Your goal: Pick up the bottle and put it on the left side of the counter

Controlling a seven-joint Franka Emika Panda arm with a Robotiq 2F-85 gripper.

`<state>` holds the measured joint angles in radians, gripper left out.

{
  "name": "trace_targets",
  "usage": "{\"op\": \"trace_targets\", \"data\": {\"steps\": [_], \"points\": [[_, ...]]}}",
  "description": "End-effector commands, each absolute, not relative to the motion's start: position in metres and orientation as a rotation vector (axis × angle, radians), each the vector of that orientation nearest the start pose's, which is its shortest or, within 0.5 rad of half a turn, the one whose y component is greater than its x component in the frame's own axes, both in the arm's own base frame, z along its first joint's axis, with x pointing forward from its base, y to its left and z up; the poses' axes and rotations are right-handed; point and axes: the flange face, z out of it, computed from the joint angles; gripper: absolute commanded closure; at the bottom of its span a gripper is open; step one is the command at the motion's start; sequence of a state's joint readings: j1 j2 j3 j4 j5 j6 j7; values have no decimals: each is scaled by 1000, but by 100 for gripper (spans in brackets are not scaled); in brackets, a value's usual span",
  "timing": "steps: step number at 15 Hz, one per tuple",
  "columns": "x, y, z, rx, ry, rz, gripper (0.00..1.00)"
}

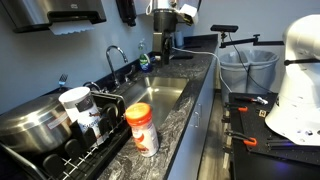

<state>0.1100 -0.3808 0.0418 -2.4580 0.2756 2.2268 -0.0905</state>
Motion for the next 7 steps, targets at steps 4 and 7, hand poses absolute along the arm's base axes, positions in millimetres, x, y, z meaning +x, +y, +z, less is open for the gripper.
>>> {"op": "trace_targets", "data": {"steps": [4, 7], "points": [[417, 59, 437, -2949, -112, -110, 0], [416, 58, 436, -2949, -112, -102, 0]]}}
